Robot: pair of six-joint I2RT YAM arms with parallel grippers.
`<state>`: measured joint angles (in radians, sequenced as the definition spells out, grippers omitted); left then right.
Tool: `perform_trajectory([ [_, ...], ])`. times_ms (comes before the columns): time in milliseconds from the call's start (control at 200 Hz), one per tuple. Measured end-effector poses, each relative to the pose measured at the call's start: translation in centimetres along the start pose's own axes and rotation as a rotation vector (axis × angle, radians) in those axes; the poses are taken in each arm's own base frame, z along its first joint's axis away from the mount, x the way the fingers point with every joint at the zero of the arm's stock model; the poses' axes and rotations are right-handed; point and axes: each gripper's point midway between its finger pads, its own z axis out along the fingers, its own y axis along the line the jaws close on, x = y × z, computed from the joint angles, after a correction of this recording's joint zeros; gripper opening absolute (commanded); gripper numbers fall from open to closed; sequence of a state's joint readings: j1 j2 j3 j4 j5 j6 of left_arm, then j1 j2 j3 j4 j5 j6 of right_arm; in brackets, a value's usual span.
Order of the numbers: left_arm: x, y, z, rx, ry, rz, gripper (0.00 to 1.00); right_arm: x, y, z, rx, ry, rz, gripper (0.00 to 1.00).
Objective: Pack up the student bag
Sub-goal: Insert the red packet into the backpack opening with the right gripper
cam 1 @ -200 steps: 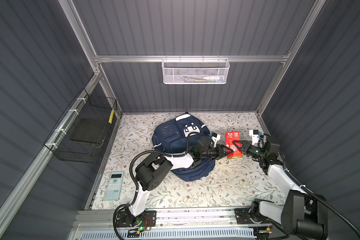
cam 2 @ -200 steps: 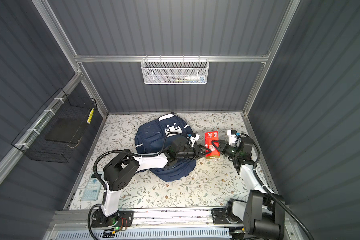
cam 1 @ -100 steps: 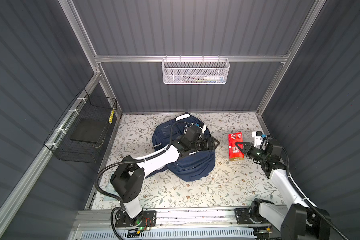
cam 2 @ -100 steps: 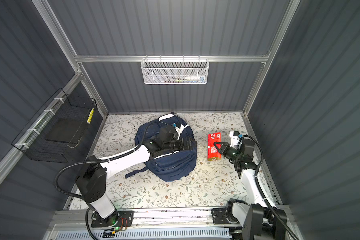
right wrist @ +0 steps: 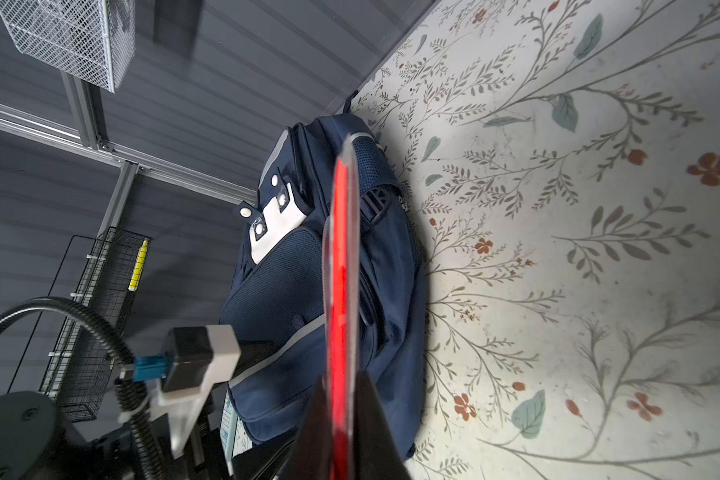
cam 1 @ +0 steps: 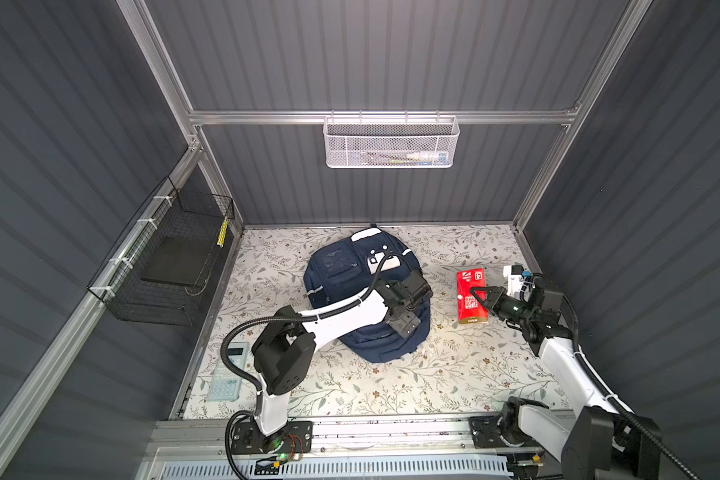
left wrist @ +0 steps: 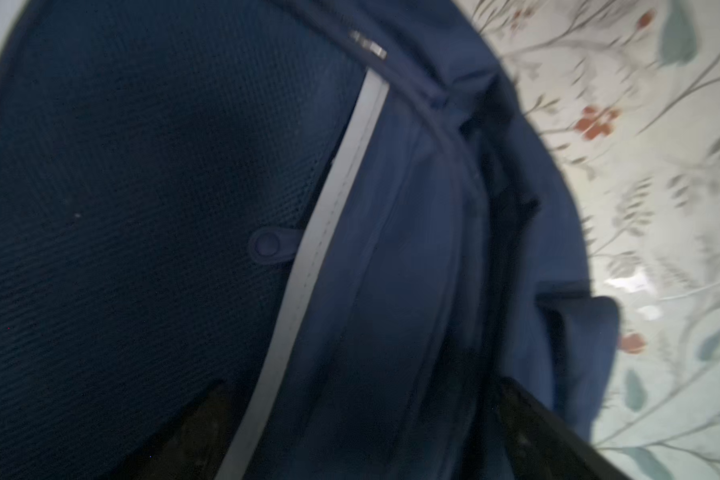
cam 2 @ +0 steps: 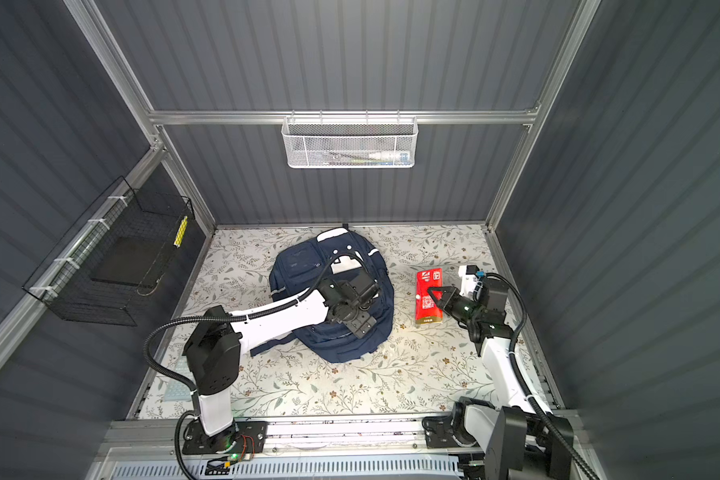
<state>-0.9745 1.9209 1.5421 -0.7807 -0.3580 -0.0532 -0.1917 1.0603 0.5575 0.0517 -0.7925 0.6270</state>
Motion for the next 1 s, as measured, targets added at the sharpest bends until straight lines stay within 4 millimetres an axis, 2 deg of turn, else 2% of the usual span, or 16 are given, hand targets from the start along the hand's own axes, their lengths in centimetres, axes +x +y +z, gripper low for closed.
perform_trajectory([
  [35, 0.2, 0.3, 0.3, -0.023, 0.012, 0.014, 0.94, 0.0, 0.0, 0.0, 0.0, 0.0, 0.0, 0.0],
  [60, 0.3, 0.6, 0.4, -0.04, 0.018, 0.021, 0.87, 0.0, 0.0, 0.0, 0.0, 0.0, 0.0, 0.0],
  [75, 0.3, 0.7, 0.5, -0.049, 0.021, 0.027, 0.78, 0.0, 0.0, 0.0, -0.001, 0.001, 0.0, 0.0],
  [145, 0.1, 1.2, 0.6, -0.081, 0.024, 0.037, 0.17, 0.1, 0.1, 0.1, -0.002, 0.003, -0.001, 0.0],
  [180, -0.1, 1.3, 0.5, -0.087, 0.022, 0.038, 0.0, 0.2, 0.1, 0.1, -0.003, 0.007, -0.002, 0.0],
  [295, -1.1, 0.7, -0.4, -0.074, -0.001, 0.046, 0.0, 1.3, 0.4, 0.7, -0.01, 0.036, -0.007, 0.0],
  [445, -3.4, 1.2, -2.4, -0.019, -0.066, -0.009, 0.0, 4.9, 0.9, 2.1, -0.017, 0.11, 0.028, 0.0],
  [505, -4.5, 2.1, -3.6, 0.026, -0.105, -0.074, 0.0, 6.5, 1.4, 2.7, -0.019, 0.139, 0.036, 0.0],
  [595, -6.5, 4.6, -6.0, 0.076, -0.183, -0.189, 0.0, 8.1, 3.0, 3.6, -0.043, 0.156, 0.035, 0.0],
  [655, -7.6, 6.3, -7.7, 0.102, -0.241, -0.263, 0.0, 8.6, 3.8, 4.2, -0.061, 0.144, 0.036, 0.0],
  [750, -8.5, 7.9, -9.5, 0.149, -0.299, -0.345, 0.0, 9.2, 4.7, 5.3, -0.076, 0.126, 0.049, 0.0],
  [871, -8.8, 7.9, -10.0, 0.208, -0.315, -0.396, 0.0, 9.6, 4.6, 8.2, -0.066, 0.125, 0.071, 0.0],
  [996, -9.0, 7.3, -10.1, 0.241, -0.314, -0.419, 0.0, 9.8, 4.5, 12.5, -0.058, 0.138, 0.099, 0.0],
])
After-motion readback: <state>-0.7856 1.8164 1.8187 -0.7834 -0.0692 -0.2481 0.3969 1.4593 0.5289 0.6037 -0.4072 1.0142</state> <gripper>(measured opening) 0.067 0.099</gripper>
